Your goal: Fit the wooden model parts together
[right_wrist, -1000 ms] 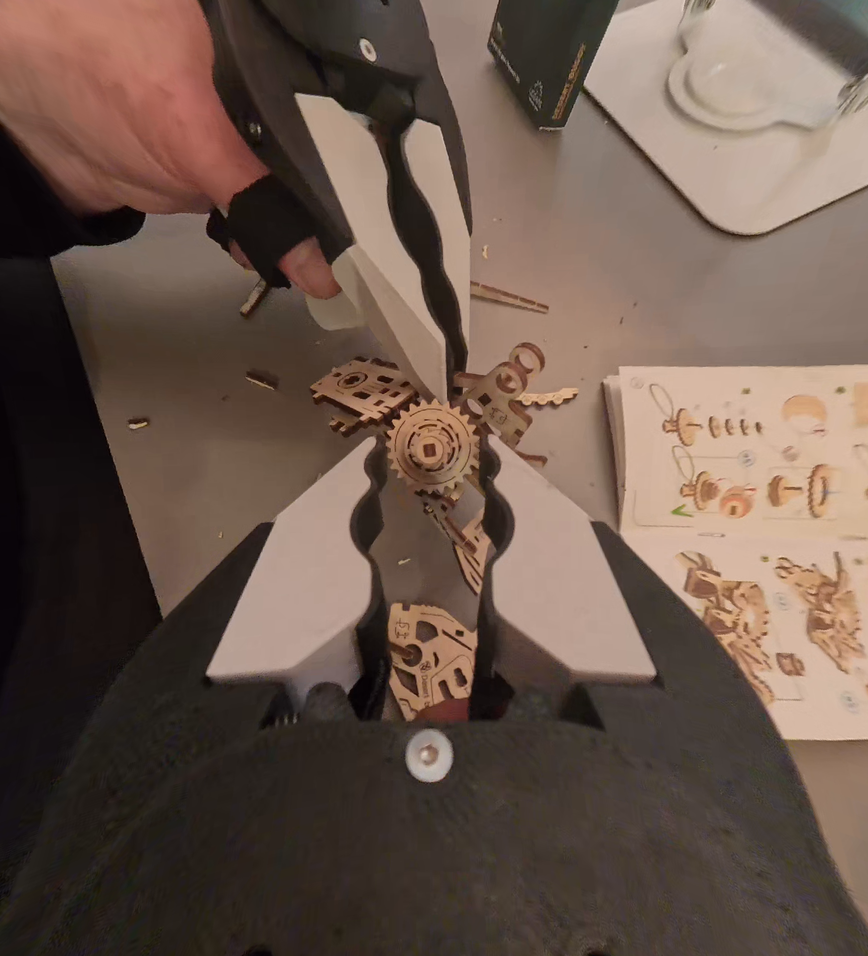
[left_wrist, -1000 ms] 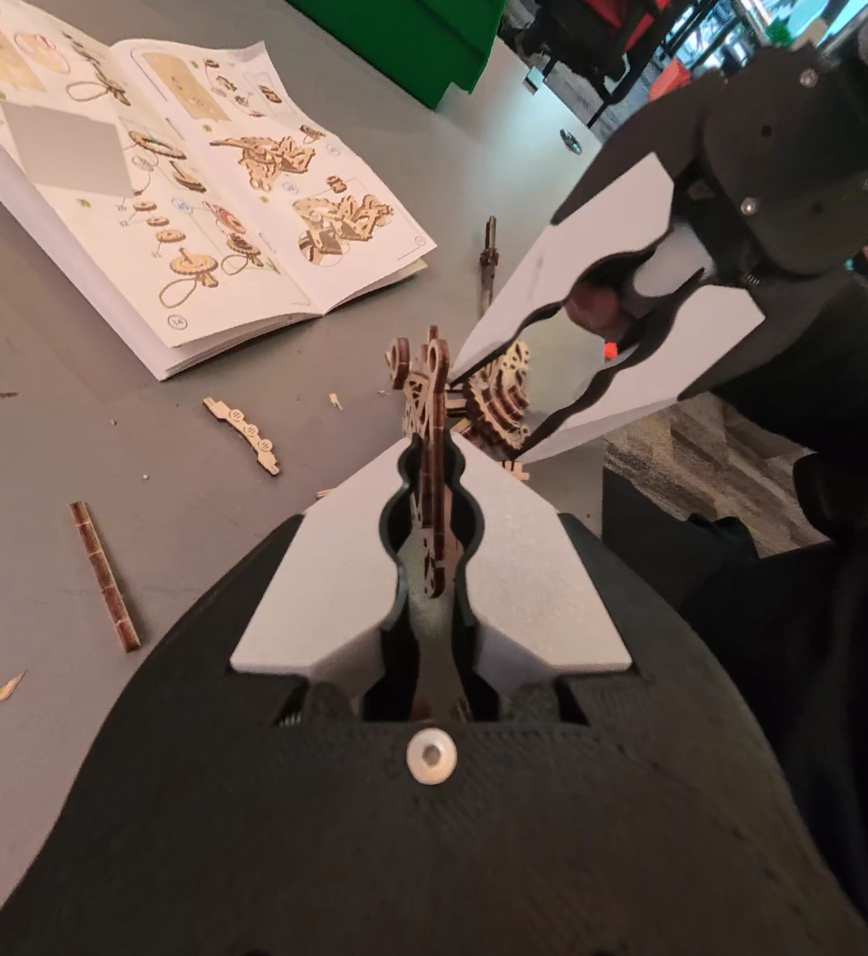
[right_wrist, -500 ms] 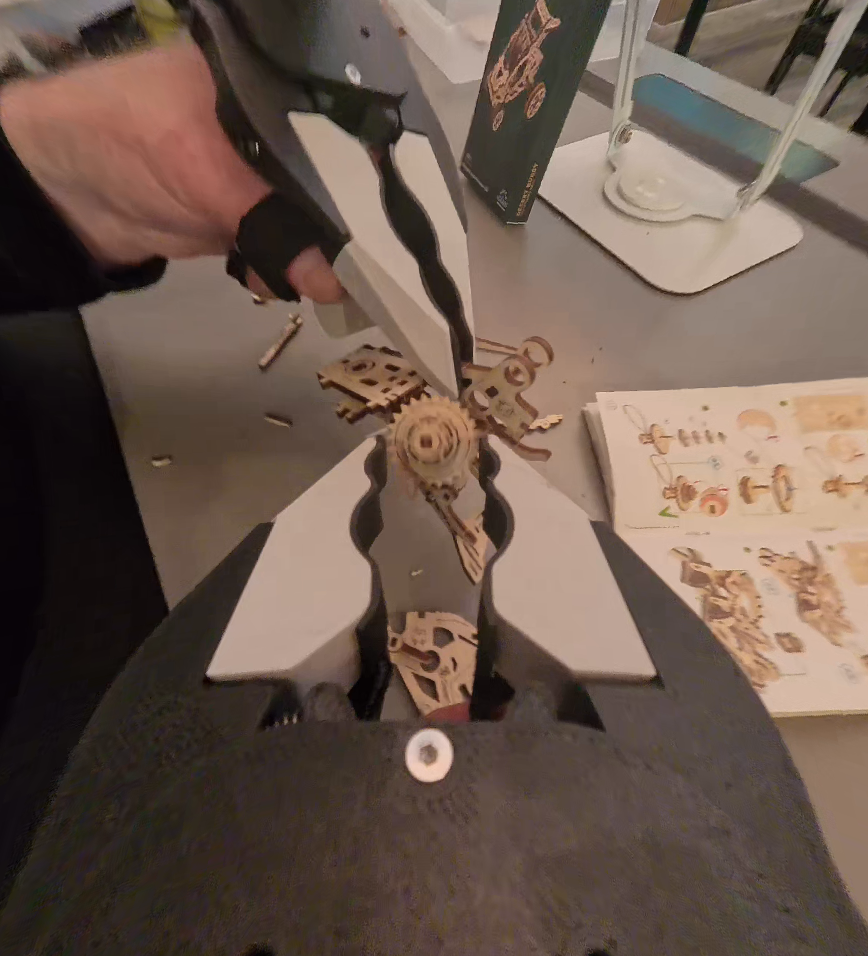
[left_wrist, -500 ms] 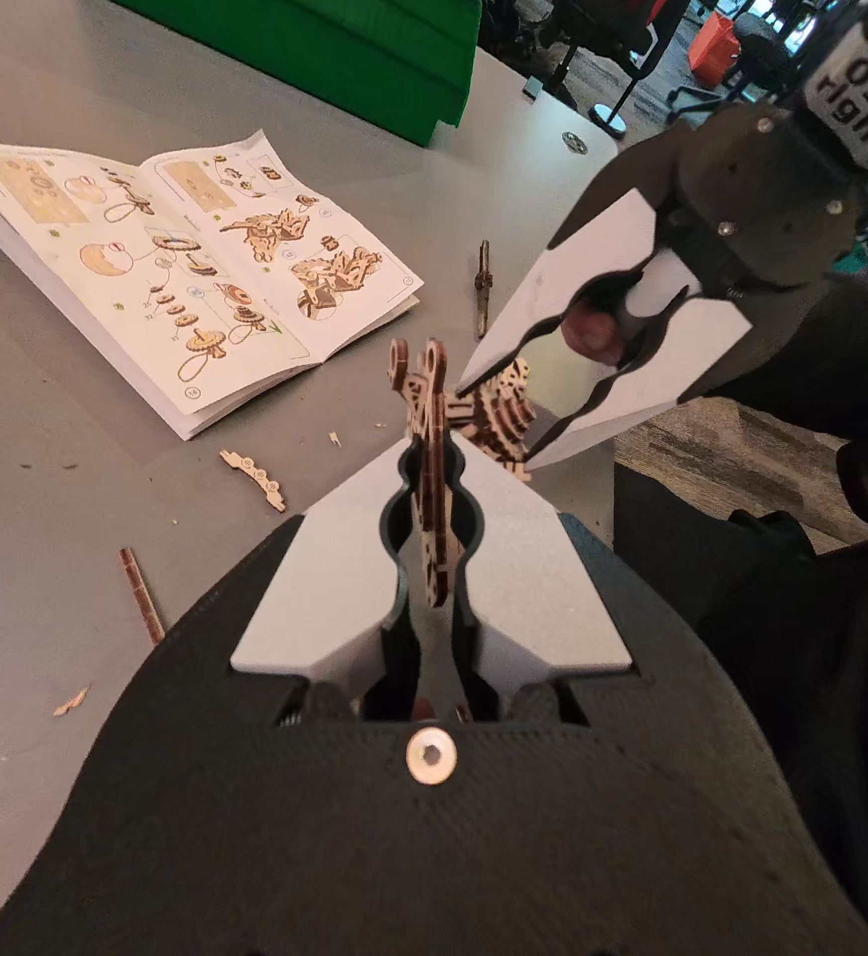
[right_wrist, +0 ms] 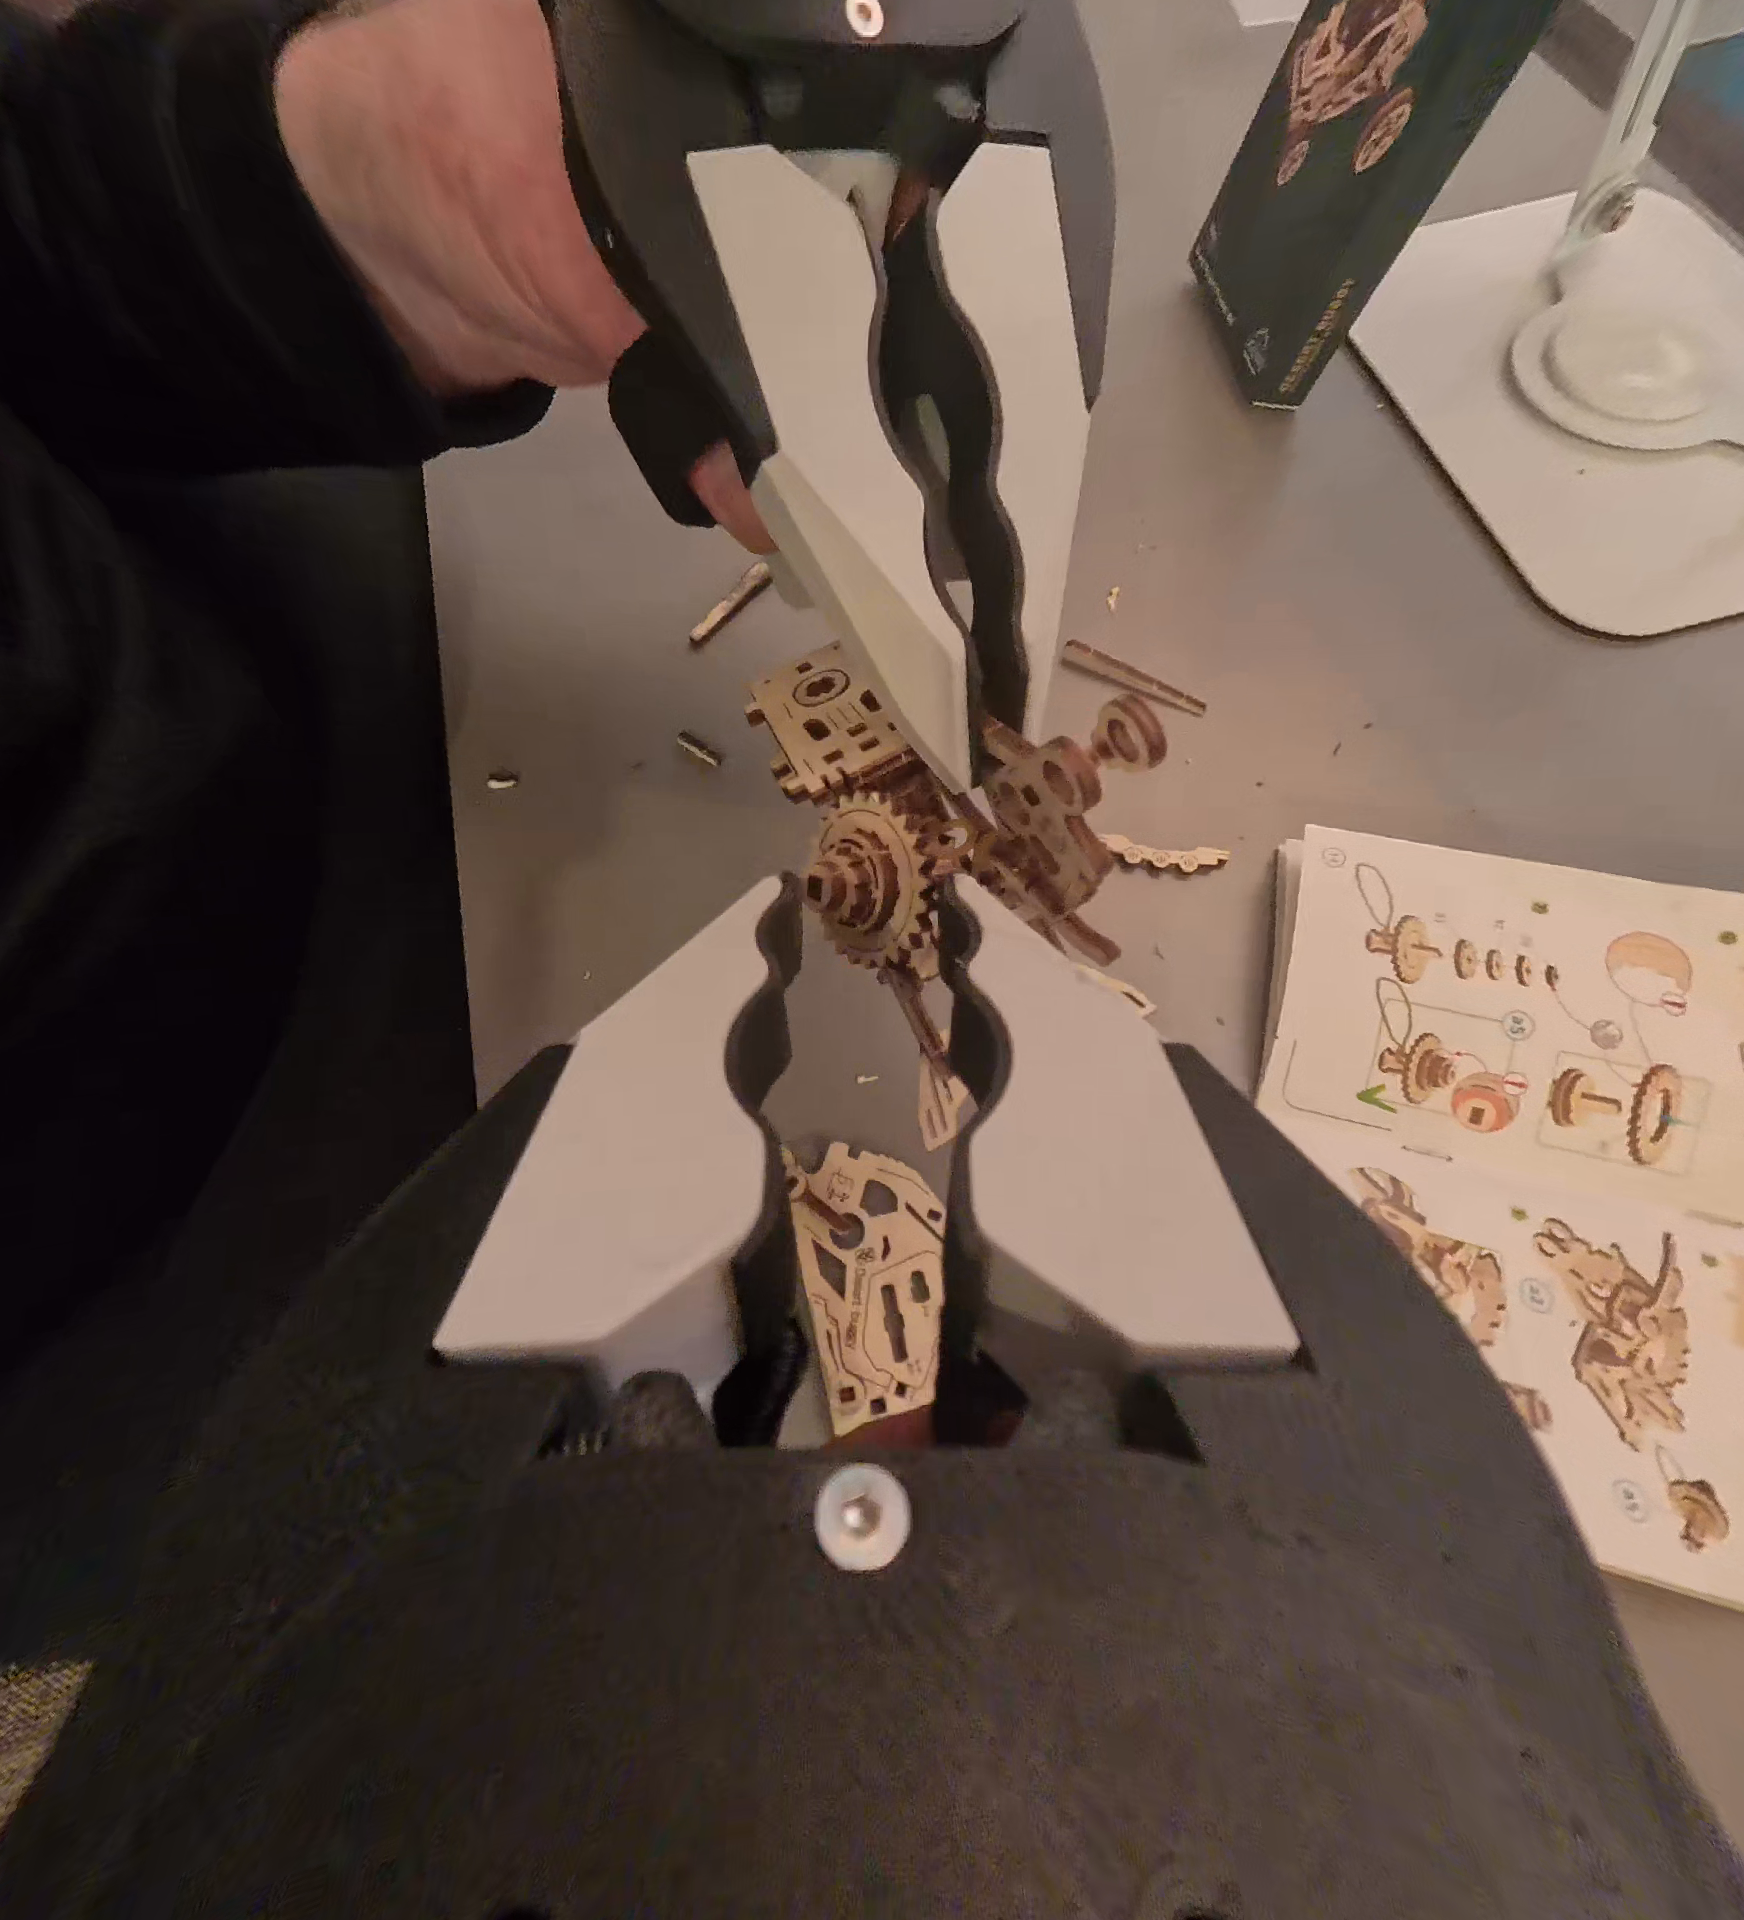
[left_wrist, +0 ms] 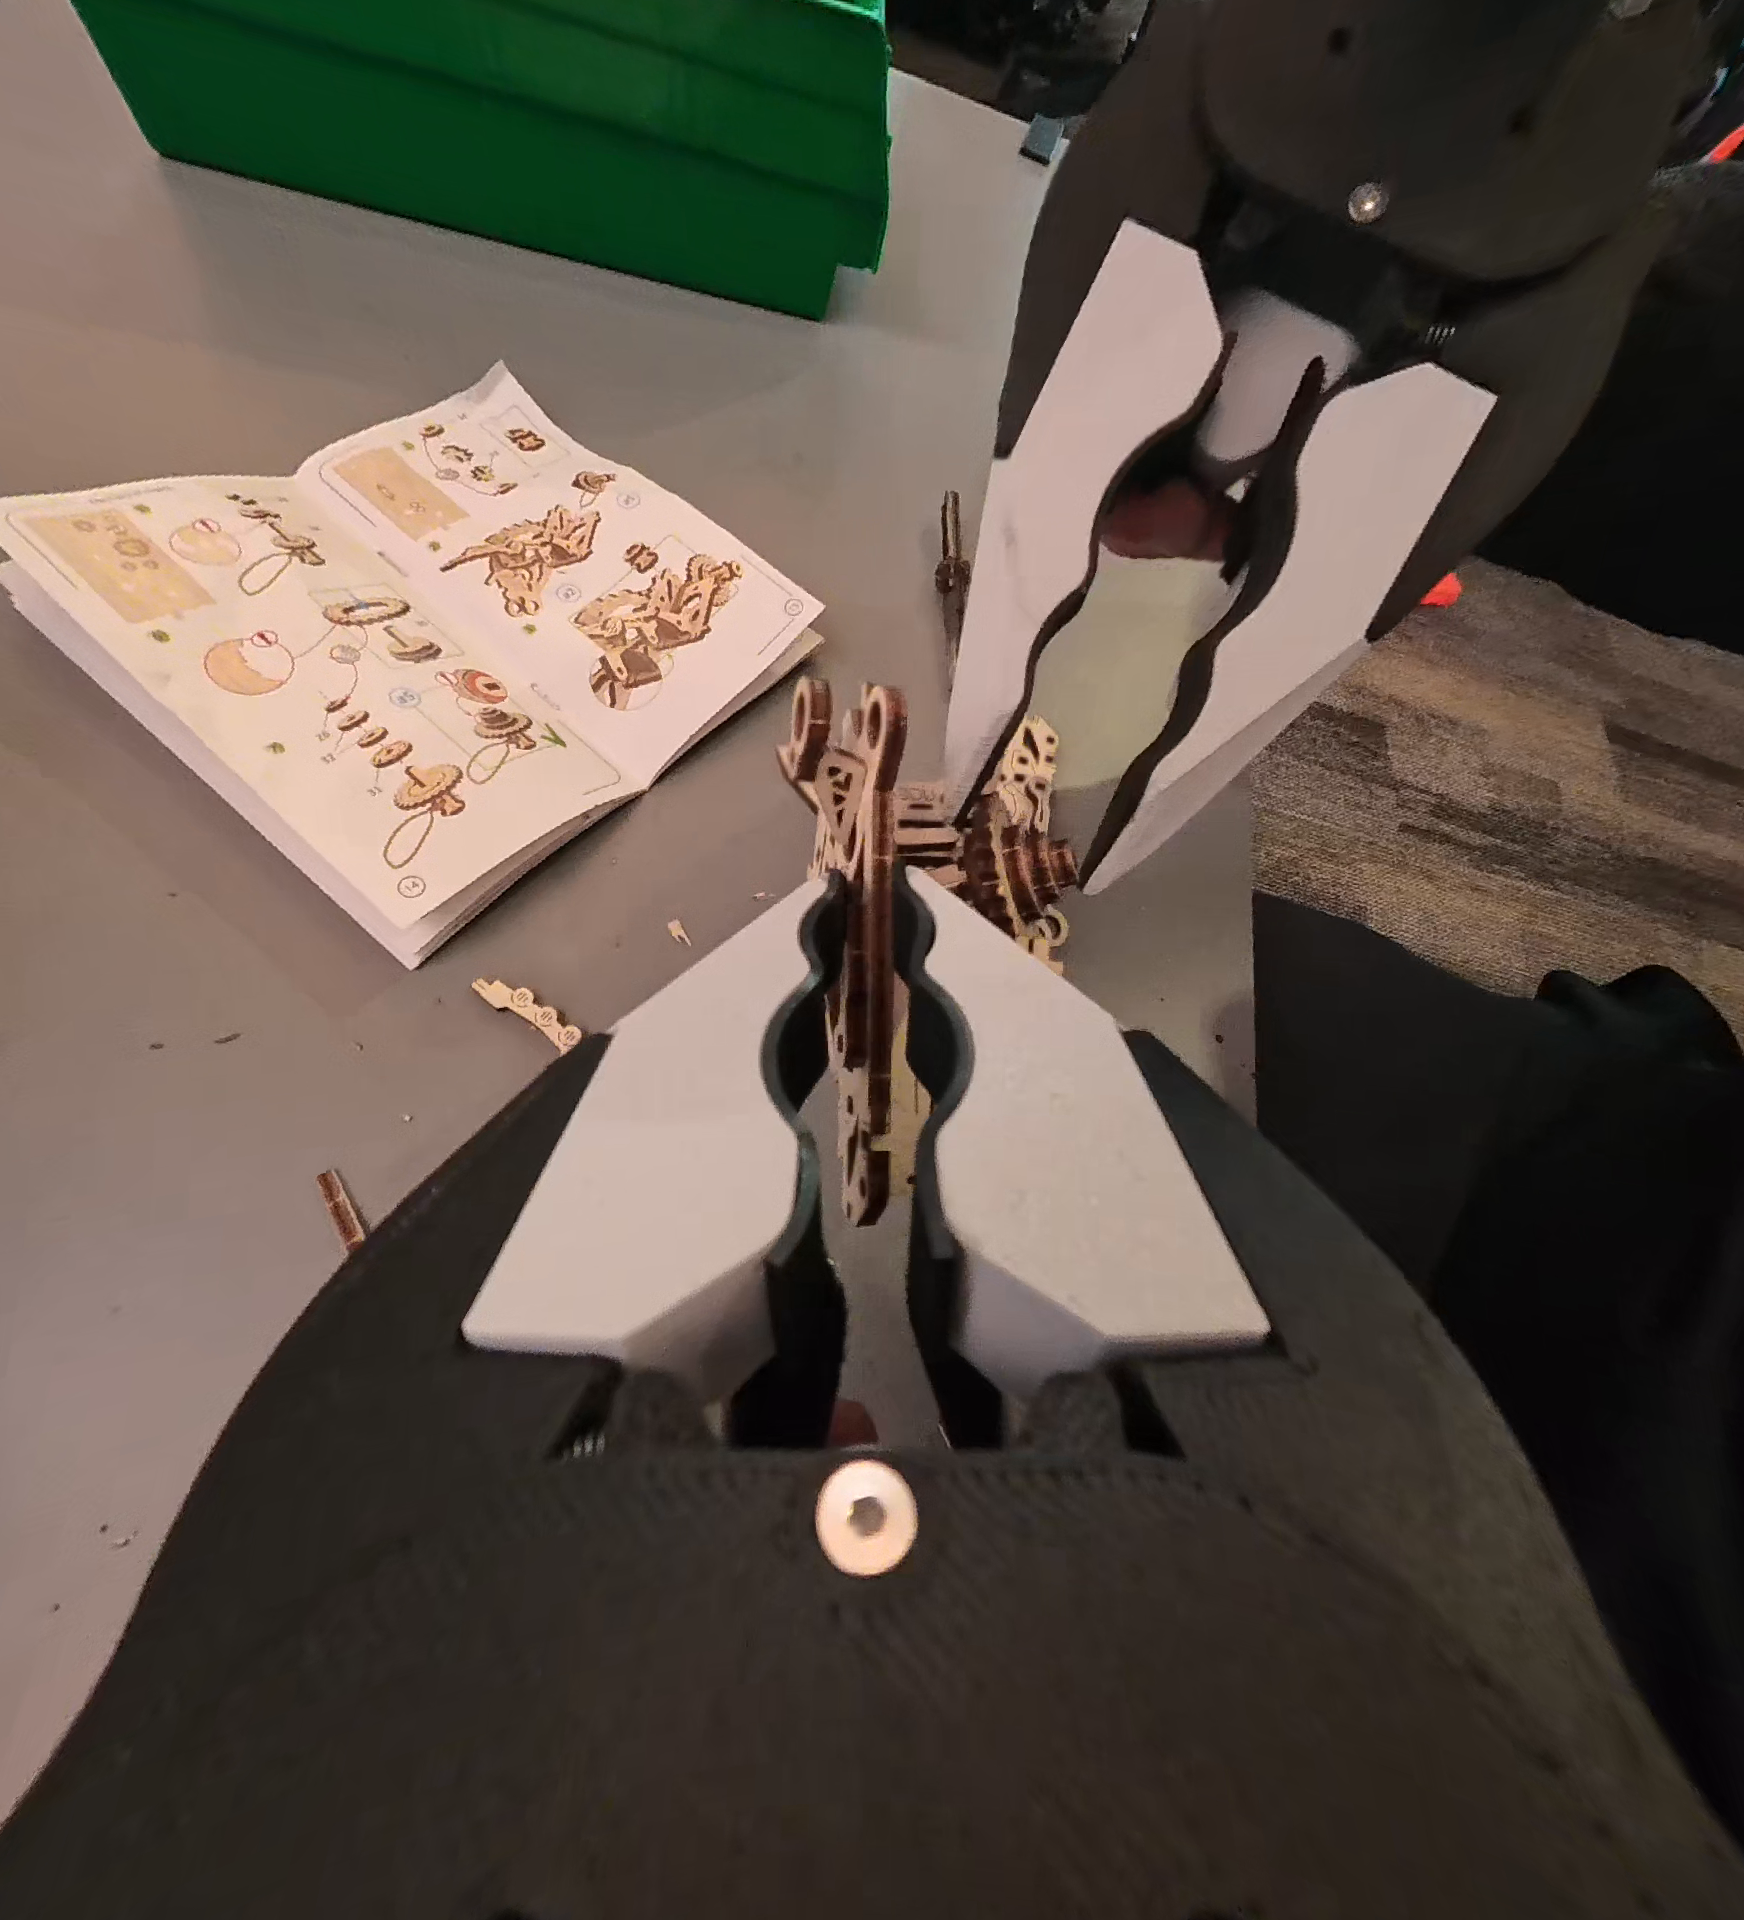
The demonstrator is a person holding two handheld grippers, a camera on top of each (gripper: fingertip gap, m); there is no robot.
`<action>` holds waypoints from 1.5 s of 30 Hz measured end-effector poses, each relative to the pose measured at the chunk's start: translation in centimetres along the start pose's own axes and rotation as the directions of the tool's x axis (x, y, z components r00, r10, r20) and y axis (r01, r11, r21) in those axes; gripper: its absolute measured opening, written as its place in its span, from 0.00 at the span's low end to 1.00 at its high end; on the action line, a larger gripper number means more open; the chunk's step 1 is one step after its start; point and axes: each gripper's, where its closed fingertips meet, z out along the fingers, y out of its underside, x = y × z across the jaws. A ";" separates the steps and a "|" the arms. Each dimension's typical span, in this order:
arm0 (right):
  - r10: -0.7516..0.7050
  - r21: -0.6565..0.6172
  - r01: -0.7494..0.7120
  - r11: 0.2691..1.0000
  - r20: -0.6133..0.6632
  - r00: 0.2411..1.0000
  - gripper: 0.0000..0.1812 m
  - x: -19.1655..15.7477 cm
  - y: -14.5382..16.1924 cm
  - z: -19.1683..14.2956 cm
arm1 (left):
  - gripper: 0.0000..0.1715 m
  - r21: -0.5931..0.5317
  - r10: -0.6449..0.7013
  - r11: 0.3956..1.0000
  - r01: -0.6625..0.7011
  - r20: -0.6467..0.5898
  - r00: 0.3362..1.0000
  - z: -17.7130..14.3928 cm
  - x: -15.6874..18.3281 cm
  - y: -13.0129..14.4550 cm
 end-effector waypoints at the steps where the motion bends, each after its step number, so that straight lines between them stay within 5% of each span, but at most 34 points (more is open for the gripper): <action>1: 0.001 0.002 -0.001 1.000 0.010 1.000 0.12 -0.1 -0.1 -0.1 | 0.03 0.005 -0.001 1.000 0.001 -0.007 1.000 0.0 0.1 -0.1; 9: 0.006 0.103 -0.012 0.995 0.058 0.998 0.12 -1.1 -0.7 -1.1 | 0.03 0.055 0.028 0.998 -0.025 -0.044 0.999 -0.4 0.7 -1.0; 13: -0.033 0.134 0.034 0.990 -0.015 0.999 0.12 -1.1 -0.7 -1.4 | 0.03 0.072 0.052 0.996 -0.049 -0.036 0.998 -0.5 0.8 -1.3; 23: -0.343 -0.064 0.340 0.938 -0.307 0.888 0.12 -1.3 -1.1 -1.6 | 0.03 0.109 0.039 0.994 -0.033 -0.056 0.998 -0.5 1.0 -1.7; 33: -0.495 -0.219 0.444 0.869 -0.360 0.791 0.12 -1.5 -1.3 -2.0 | 0.03 0.099 0.034 0.995 -0.025 -0.084 0.996 -0.1 1.5 -1.6; 39: -0.460 -0.183 0.422 0.888 -0.357 0.813 0.12 -1.4 -1.7 -2.6 | 0.03 0.113 0.036 0.993 -0.026 -0.094 0.995 -0.2 1.7 -2.1; 45: -0.234 0.054 0.257 0.965 -0.263 0.936 0.12 -1.7 -2.8 -3.9 | 0.03 0.151 0.028 0.989 -0.005 -0.146 0.989 -0.4 2.4 -2.9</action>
